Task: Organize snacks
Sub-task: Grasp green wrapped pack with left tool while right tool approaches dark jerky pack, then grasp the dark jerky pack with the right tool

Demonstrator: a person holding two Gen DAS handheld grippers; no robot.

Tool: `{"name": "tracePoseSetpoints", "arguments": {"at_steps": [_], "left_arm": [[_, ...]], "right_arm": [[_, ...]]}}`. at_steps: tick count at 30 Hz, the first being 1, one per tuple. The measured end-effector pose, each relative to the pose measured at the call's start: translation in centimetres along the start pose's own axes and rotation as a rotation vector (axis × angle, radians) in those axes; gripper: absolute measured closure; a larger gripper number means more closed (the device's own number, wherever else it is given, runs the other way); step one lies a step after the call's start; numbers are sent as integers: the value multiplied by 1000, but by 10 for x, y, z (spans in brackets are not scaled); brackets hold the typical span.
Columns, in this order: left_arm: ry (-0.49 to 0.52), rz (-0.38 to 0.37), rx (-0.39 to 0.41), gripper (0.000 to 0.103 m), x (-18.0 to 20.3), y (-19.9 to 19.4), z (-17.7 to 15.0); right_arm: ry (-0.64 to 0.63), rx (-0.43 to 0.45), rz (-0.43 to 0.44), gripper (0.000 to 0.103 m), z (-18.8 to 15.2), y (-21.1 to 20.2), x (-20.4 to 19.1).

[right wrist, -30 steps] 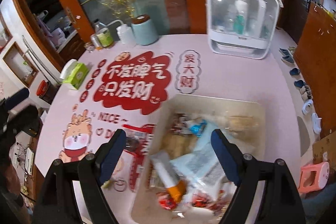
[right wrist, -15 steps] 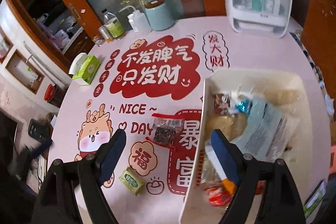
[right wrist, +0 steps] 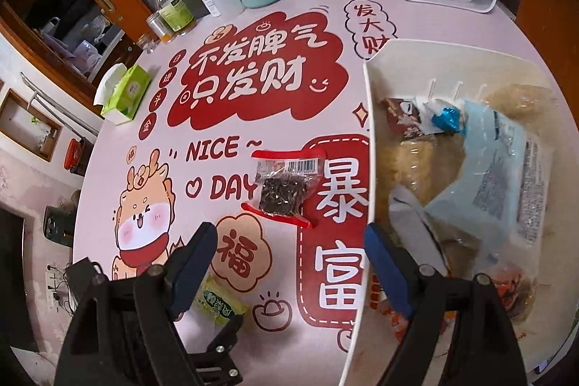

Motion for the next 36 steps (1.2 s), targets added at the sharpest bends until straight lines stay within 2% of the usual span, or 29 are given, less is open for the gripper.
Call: {"name": "tracePoseSetpoints", "arguments": {"at_steps": [3, 11, 14, 15, 16, 17, 18, 20, 23, 28, 31, 36], "left_arm": [[-9, -12, -1, 8, 0, 3, 2], [-86, -75, -72, 8, -6, 4, 2], [-44, -40, -46, 9, 1, 6, -1], [-23, -13, -32, 12, 2, 5, -4], [-7, 2, -19, 21, 4, 4, -5], [10, 6, -3, 38, 6, 1, -6], [22, 8, 6, 46, 6, 0, -6], [13, -16, -8, 51, 3, -2, -4], [-34, -7, -9, 51, -11, -4, 2], [-125, 14, 11, 51, -42, -11, 16], [-142, 27, 35, 51, -51, -18, 21], [-159, 20, 44, 51, -62, -25, 22]], "right_arm": [[-10, -10, -1, 19, 0, 7, -4], [-28, -29, 1, 20, 7, 23, -17], [-43, -41, -10, 20, 10, 30, -22], [-46, -46, -11, 20, 11, 33, -24], [-50, -51, -13, 20, 11, 35, -25], [-54, -55, -16, 20, 12, 38, -26], [-59, -59, -18, 20, 12, 40, -28], [-67, -71, -18, 20, 13, 47, -31], [-77, -92, -19, 23, 15, 58, -37], [-94, -140, -78, 25, 20, 82, -42], [-89, -179, -134, 29, 20, 97, -41], [-38, -212, -173, 30, 21, 115, -35]]}}
Point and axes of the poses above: each gripper's, at about its wrist camera, not at the fingertips, and y roughly the way its jaws point, x to its right, z to its top, the point moved 1 cm from there along y, roughly the way its jaws point, and after that the axes turned 13 degrees about -y, right-handed, at the moved point
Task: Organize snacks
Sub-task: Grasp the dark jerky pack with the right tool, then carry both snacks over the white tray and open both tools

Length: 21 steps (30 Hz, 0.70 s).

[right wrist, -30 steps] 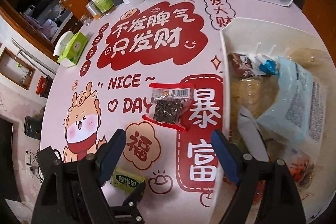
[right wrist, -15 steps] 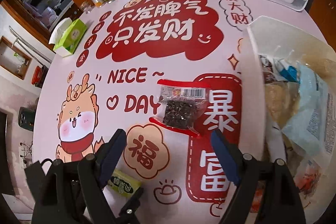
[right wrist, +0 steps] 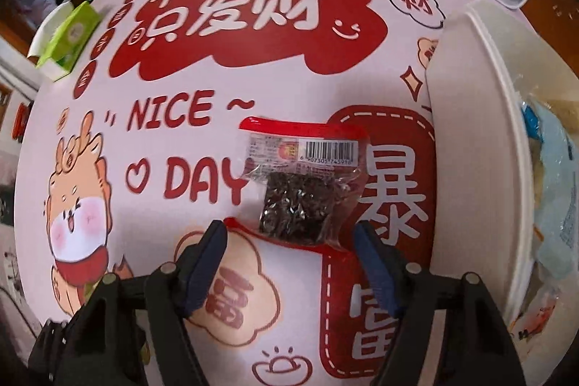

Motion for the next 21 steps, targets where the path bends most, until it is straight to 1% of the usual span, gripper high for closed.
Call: {"name": "tracePoseSetpoints", "arguments": {"at_steps": [3, 5, 6, 7, 8, 10, 12, 14, 16, 21], "left_arm": [[-5, 3, 2, 51, -5, -4, 0], [-10, 8, 4, 51, -7, -5, 1], [-13, 9, 4, 51, -6, 0, 5], [-19, 11, 5, 51, -8, -1, 6], [-24, 13, 7, 51, -9, 0, 7], [-28, 17, 9, 51, -10, -1, 9], [-32, 21, 15, 51, -10, -3, 11], [-33, 23, 19, 51, -9, -4, 13], [-37, 22, 28, 51, -7, -8, 15], [-41, 9, 60, 51, 3, -25, 21]], "right_arm": [[13, -10, -6, 40, 2, 7, -1], [-7, 3, -38, 52, 4, 7, -5], [-21, 9, -58, 68, 5, 6, -7], [-31, 18, -66, 86, 6, 6, -8], [-36, 23, -51, 95, 6, 6, -9], [-38, 22, -27, 98, 5, 7, -9], [-44, 25, -15, 99, 3, 6, -9], [-40, 37, 17, 99, -1, 4, -7], [-42, 59, 53, 100, -6, -2, -8], [-59, 167, 135, 100, -21, -41, -3]]}}
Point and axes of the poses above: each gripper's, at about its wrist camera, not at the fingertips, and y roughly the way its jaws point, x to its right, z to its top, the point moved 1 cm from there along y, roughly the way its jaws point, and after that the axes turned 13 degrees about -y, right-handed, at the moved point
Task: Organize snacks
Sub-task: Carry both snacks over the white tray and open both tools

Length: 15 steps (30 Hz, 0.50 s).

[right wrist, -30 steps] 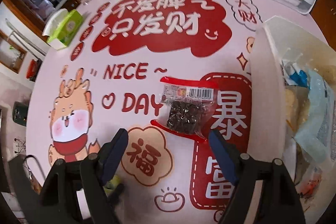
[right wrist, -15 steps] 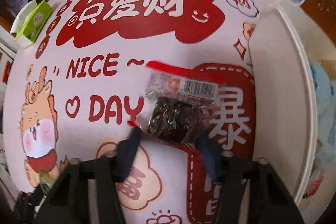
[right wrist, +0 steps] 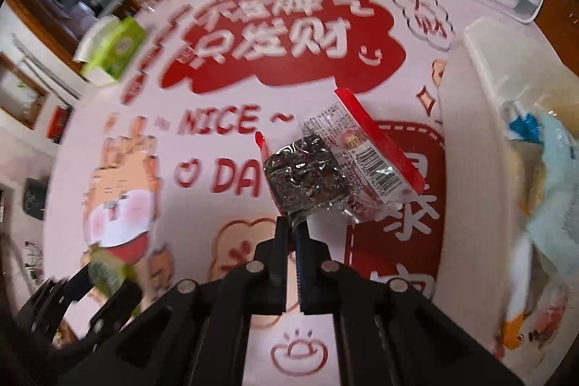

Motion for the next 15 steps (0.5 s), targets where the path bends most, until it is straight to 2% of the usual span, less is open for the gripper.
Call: {"name": "tracePoseSetpoints", "arguments": {"at_steps": [8, 15], "left_arm": [[21, -79, 104, 51, 42, -57, 19], [113, -196, 202, 51, 117, -121, 31]], "right_arm": [[-29, 158, -7, 100, -19, -92, 15], [-3, 323, -80, 100, -54, -183, 46]]}}
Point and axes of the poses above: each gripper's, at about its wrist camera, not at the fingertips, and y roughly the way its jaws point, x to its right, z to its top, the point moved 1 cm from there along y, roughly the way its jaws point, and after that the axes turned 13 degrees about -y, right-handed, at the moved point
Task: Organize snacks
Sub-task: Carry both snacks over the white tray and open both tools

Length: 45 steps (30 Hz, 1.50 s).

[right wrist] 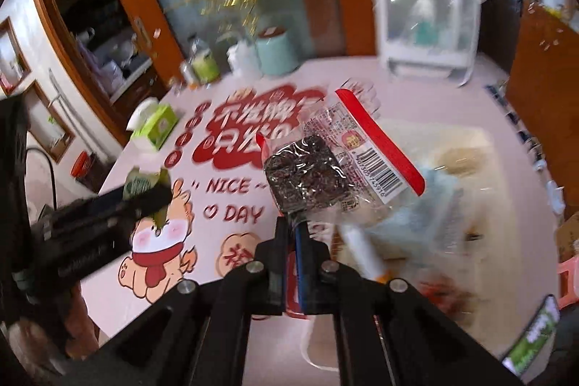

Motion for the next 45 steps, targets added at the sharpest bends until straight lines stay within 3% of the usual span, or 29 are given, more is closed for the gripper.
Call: {"name": "tracePoseSetpoints", "arguments": {"at_steps": [10, 18, 24, 27, 29, 31, 32, 45], "left_arm": [[160, -151, 21, 51, 138, -13, 5], [244, -139, -57, 51, 196, 18, -24], [267, -75, -117, 50, 201, 48, -40], [253, -63, -171, 42, 196, 61, -44], [239, -59, -176, 21, 192, 64, -44], [228, -63, -165, 15, 188, 61, -43], [226, -65, -157, 15, 186, 59, -42], [165, 3, -100, 15, 146, 19, -29]], "right_arm": [[42, 37, -198, 99, -33, -66, 64], [68, -38, -276, 99, -60, -62, 104], [36, -132, -275, 98, -76, -37, 109], [-5, -150, -283, 95, -75, -28, 105], [-20, -156, -257, 82, -74, -25, 101], [-23, -158, -240, 52, -72, -23, 100], [-23, -152, -238, 49, -71, -23, 99], [-50, -82, -216, 49, -50, -38, 72]]}}
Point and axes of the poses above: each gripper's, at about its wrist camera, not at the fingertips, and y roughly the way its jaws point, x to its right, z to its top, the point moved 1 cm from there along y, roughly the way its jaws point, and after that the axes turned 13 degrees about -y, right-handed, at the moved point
